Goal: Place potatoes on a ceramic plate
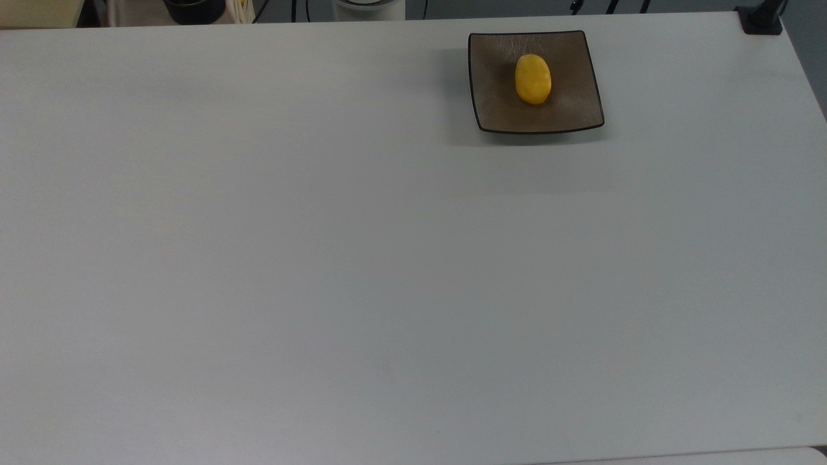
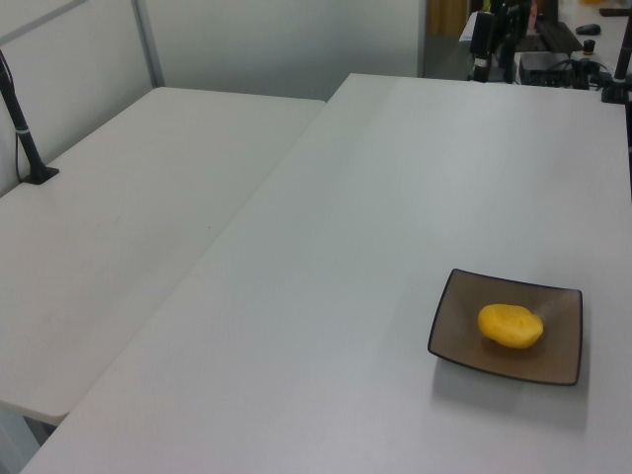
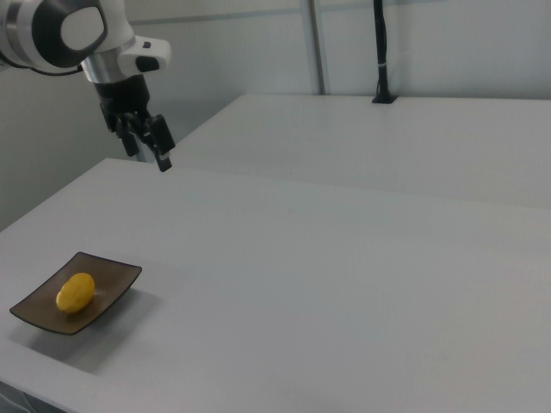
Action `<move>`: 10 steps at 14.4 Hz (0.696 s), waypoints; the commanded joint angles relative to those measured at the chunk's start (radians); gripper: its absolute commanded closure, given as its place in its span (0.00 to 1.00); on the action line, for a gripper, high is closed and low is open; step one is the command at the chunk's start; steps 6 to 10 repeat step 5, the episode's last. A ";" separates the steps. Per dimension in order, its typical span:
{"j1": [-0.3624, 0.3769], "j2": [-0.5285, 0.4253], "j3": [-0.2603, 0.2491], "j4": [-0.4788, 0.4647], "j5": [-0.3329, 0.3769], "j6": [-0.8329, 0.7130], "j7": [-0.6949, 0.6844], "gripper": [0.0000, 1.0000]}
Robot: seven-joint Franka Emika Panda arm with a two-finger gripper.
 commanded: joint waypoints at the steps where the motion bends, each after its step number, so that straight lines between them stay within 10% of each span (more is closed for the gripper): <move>1: -0.026 0.022 -0.010 -0.002 -0.026 0.074 -0.235 0.00; 10: -0.028 0.053 -0.013 0.000 -0.024 0.095 -0.257 0.00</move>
